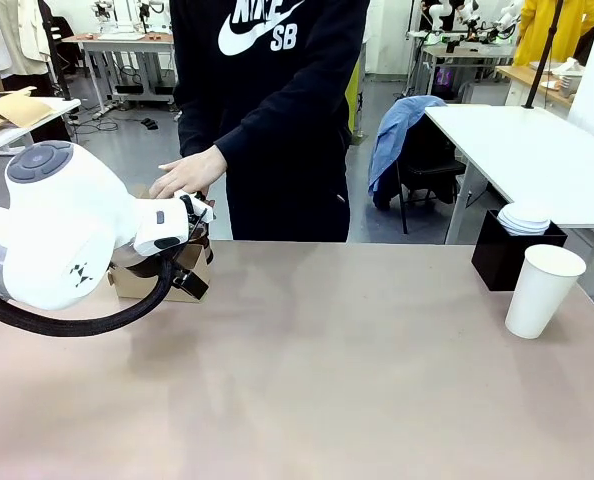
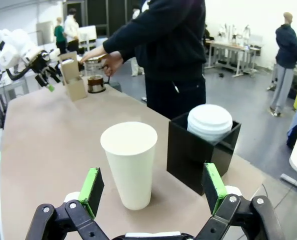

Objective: Pour a drink into a cup and package it in a carrier.
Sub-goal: Pick up the 600 ml Paper Cup and place it in the middle top area of the table.

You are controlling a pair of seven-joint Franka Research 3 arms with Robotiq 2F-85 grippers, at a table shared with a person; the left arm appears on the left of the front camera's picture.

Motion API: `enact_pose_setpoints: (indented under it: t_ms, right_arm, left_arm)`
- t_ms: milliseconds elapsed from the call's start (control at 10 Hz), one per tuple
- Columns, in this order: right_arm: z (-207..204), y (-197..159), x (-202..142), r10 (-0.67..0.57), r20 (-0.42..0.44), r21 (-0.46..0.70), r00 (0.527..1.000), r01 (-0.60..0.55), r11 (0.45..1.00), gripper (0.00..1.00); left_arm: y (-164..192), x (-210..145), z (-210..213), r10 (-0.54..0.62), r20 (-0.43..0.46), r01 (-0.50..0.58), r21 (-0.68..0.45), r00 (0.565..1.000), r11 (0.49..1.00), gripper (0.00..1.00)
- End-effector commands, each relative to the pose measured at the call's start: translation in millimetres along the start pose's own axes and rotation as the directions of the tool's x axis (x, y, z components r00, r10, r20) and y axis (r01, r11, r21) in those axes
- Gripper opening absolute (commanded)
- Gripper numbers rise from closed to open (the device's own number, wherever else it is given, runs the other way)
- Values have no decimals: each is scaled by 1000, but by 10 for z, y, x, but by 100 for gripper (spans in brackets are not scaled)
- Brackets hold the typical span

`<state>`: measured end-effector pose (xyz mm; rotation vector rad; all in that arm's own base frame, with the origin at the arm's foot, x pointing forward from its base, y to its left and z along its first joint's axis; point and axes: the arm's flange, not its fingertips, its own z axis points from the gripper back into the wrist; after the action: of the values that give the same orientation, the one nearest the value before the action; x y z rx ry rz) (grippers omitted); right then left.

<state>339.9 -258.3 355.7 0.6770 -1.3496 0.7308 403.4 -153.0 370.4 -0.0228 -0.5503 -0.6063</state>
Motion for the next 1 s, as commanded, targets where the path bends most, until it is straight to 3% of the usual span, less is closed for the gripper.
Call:
enact_pose_setpoints:
  t_ms: [0, 400, 700, 900]
  right_arm:
    - [4, -55, 172, 17, -8, 25, 1000, -17, 1000, 100]
    - [-41, -42, 102, -13, -12, 27, 1000, 14, 1000, 100]
    - [-179, 65, -310, -4, 49, 116, 999, -2, 993, 100]
    - [-231, 124, -562, 8, 42, 149, 999, -14, 989, 100]
  left_arm:
    - [5, -3, 1, 1, 0, -1, -1, 1000, 1000, 100]
    - [5, -3, 1, 1, 0, -1, -1, 1000, 1000, 100]
    - [5, -3, 1, 1, 0, -1, -1, 1000, 1000, 100]
    - [5, -3, 1, 1, 0, -1, -1, 1000, 1000, 100]
